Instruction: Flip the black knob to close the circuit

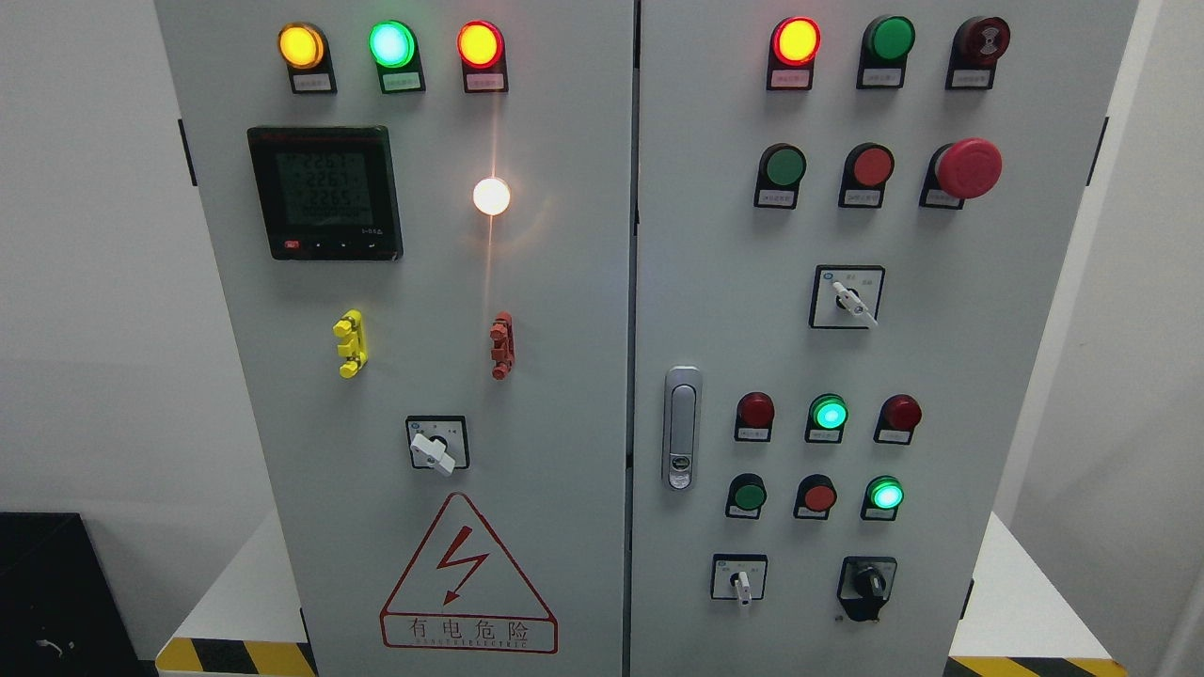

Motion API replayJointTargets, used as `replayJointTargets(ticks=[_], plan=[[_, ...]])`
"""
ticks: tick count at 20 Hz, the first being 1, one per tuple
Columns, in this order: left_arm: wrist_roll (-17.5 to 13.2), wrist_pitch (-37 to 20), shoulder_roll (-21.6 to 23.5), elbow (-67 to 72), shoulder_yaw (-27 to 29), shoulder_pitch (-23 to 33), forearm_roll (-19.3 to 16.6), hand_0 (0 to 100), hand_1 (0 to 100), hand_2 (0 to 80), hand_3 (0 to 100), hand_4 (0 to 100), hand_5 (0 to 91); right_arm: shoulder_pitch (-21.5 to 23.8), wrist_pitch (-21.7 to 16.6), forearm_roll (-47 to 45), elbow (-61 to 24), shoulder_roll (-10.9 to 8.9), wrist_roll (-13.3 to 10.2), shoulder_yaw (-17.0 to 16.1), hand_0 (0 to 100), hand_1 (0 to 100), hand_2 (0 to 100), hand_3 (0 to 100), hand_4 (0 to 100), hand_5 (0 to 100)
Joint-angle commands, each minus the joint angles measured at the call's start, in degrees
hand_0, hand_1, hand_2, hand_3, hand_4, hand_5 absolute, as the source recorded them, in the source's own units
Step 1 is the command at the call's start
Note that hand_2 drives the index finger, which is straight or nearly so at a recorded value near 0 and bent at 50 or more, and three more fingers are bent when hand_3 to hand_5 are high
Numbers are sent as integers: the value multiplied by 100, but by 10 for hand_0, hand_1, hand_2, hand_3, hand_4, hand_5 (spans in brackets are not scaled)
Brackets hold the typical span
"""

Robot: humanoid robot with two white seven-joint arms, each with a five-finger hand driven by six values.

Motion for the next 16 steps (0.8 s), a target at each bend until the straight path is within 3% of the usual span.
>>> replayJointTargets(ticks=[1, 3, 8, 13, 16], plan=[[-20, 2, 1, 0, 0, 35, -1, 120, 556, 0, 0, 0, 0, 29, 2, 745, -2189, 2, -2, -244, 0, 50, 143, 143, 121, 0], [-20, 2, 1, 0, 0, 35, -1, 120, 556, 0, 0, 0, 0, 29, 2, 1009, -2559, 2, -2, -253, 0, 53, 179, 203, 187, 0], [-20, 2, 1, 0, 0, 35, -1, 120, 556, 0, 0, 0, 0, 20, 2, 1624, -3394, 2, 7, -340, 0, 39, 381, 448, 398, 318], [-20, 2, 1, 0, 0, 35, -1, 120, 556, 0, 0, 0, 0, 2, 2, 2186, -4088, 11, 7, -340, 0, 27, 504, 626, 538, 458], [-20, 2, 1, 0, 0, 35, -1, 120, 556, 0, 0, 0, 0, 2, 20, 2740, -4519, 11, 7, -367, 0, 0, 581, 771, 654, 602]])
